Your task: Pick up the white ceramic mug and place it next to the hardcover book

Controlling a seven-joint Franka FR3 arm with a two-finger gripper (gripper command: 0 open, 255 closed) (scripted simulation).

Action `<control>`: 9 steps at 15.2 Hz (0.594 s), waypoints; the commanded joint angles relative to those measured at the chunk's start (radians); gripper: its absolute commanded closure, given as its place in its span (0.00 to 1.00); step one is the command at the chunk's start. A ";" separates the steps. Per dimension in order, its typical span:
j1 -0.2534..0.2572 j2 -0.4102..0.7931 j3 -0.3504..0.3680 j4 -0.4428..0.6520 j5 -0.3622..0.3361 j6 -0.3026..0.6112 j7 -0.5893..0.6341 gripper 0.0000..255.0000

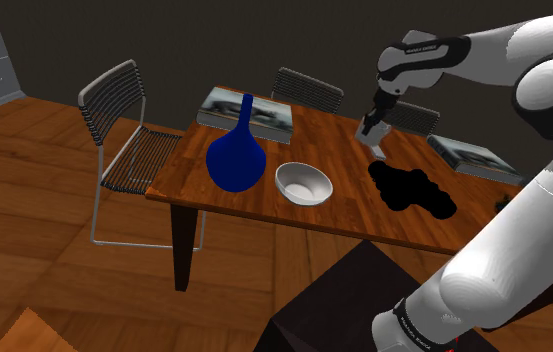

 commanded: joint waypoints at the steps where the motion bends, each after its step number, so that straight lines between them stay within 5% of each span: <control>1: 0.011 0.008 0.010 0.019 0.002 -0.012 0.020 1.00; 9: 0.092 0.106 0.084 0.124 0.028 -0.030 0.172 1.00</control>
